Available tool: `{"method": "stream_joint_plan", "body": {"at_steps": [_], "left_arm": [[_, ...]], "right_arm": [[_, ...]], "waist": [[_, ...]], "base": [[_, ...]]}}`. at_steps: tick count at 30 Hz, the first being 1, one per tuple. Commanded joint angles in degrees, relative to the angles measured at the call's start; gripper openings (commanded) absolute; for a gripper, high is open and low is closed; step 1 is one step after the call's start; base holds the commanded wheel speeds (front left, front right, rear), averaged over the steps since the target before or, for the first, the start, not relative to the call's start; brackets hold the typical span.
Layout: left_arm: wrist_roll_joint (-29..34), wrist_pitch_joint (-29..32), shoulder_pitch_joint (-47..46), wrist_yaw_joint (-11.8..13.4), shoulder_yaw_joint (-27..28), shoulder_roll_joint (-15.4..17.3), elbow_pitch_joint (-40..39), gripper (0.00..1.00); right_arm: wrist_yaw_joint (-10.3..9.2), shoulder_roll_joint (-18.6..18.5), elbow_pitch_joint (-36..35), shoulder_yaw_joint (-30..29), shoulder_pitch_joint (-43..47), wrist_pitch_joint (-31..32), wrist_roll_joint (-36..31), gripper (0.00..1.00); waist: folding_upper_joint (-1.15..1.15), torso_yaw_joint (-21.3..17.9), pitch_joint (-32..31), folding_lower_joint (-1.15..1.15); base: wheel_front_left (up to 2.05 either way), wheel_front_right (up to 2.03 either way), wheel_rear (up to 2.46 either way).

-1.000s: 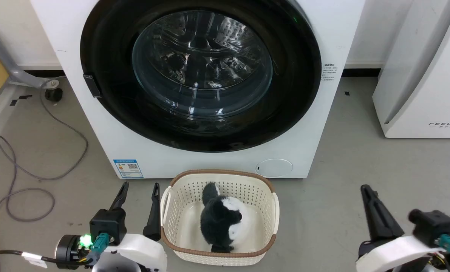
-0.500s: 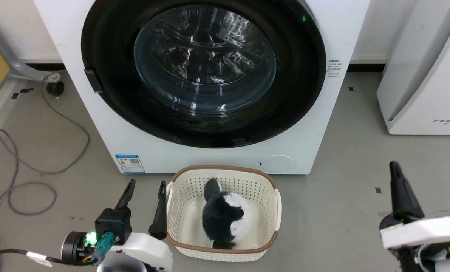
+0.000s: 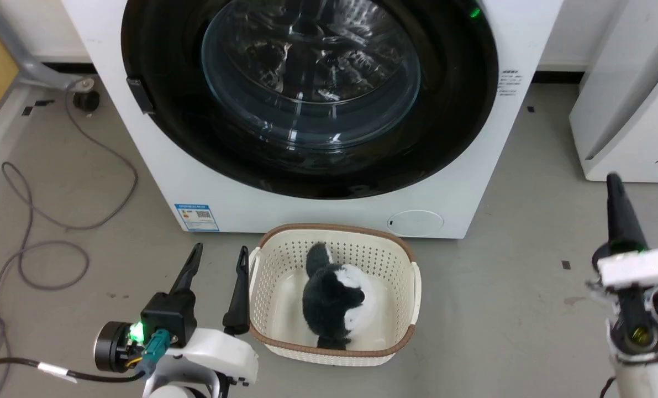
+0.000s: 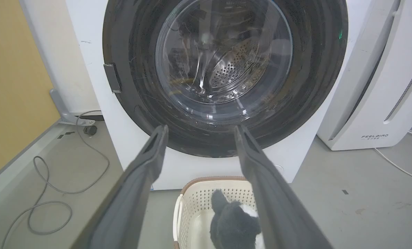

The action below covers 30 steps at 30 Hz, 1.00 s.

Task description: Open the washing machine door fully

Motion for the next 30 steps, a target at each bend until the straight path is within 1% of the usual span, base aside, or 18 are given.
{"method": "stream_joint_plan", "body": {"at_steps": [1,8,14,20,30], "left_arm": [[-0.5,-0.6,-1.2,0.2,-0.2,0.1,-0.1,1.0],[-1.0,-1.4,-2.3,0.3,-1.3,0.1,-0.1,1.0],[-1.4,-2.1,-3.2,0.3,-2.3,0.1,-0.3,1.0],[-1.9,-2.8,-4.6,0.6,-3.3,0.1,-0.4,1.0],[-2.9,-4.0,-6.8,1.4,-5.3,0.1,-0.6,1.0]], "right_arm": [[0.03,-1.3,1.7,0.1,-2.5,0.2,2.2,0.0],[0.03,-7.0,10.3,3.0,-11.5,1.1,6.5,0.0],[0.03,-9.9,16.8,5.8,-20.2,3.1,10.3,0.0],[0.03,-12.0,23.9,9.3,-30.3,6.4,13.6,0.0],[0.04,-14.1,34.7,15.6,-45.8,13.5,17.5,0.0]], "waist": [[0.0,0.3,0.3,0.0],[0.0,1.5,1.7,0.0],[0.0,2.4,3.3,0.0],[0.0,3.1,5.6,0.0],[0.0,3.7,8.8,0.0]], "base": [[0.0,0.0,0.0],[0.0,0.0,0.0],[0.0,0.0,0.0],[0.0,0.0,0.0],[0.0,0.0,0.0]]}}
